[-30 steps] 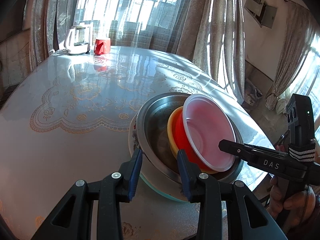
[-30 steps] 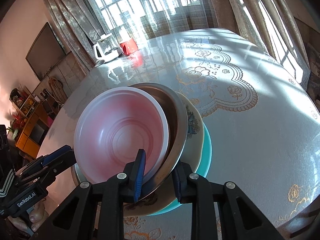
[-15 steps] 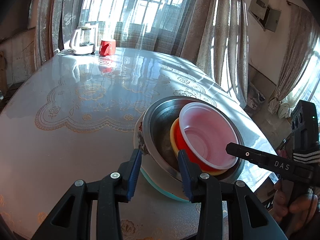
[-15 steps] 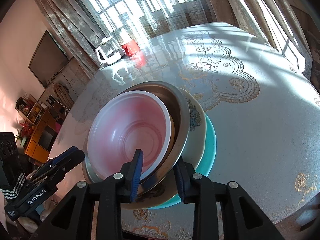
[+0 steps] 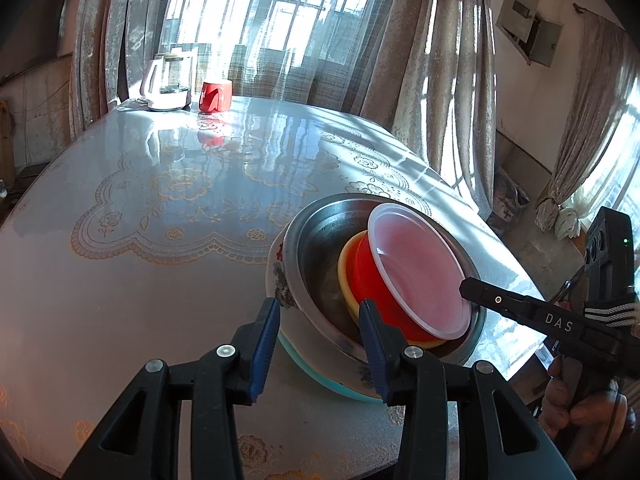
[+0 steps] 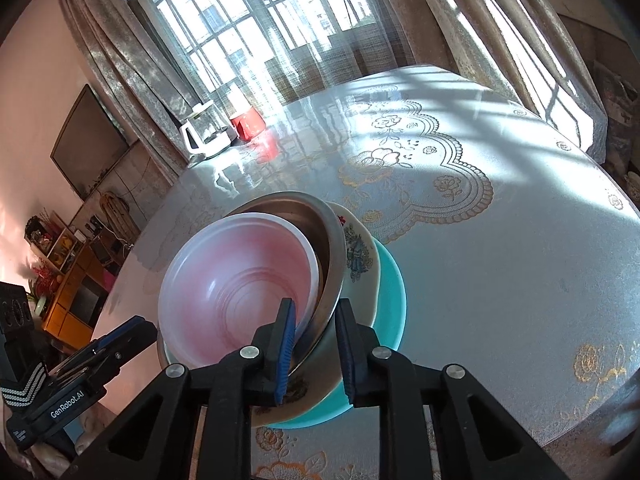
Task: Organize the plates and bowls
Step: 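Lower the steel bowl onto the double-happiness plate and open the left tool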
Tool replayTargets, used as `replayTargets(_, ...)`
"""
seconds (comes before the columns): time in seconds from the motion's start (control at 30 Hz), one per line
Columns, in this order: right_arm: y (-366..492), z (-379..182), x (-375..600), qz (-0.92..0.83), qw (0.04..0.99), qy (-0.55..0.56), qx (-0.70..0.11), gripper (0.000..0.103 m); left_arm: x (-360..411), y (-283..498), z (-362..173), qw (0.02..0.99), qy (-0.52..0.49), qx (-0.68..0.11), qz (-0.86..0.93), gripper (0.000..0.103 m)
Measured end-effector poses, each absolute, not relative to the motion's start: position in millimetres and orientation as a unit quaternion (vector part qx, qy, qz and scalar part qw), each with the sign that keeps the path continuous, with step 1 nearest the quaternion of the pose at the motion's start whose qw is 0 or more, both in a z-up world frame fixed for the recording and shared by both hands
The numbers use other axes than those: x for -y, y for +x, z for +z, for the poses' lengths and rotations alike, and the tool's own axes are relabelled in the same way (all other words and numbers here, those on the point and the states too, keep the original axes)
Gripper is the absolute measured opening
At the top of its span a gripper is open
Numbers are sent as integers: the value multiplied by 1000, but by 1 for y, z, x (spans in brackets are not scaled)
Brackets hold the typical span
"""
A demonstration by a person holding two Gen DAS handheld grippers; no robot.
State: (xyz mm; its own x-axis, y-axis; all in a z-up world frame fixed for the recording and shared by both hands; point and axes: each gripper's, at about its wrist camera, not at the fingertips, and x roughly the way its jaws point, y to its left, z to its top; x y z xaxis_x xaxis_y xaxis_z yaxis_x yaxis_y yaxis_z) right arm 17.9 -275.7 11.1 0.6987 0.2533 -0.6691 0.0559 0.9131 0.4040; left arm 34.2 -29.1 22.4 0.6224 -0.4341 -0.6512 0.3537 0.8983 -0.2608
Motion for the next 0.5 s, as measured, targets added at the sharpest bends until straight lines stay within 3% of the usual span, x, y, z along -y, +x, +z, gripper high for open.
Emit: replayTargets(0.5, 15, 11, 269, 49, 900, 179, -394, 28, 30, 27, 26, 906, -45, -368, -202, 47)
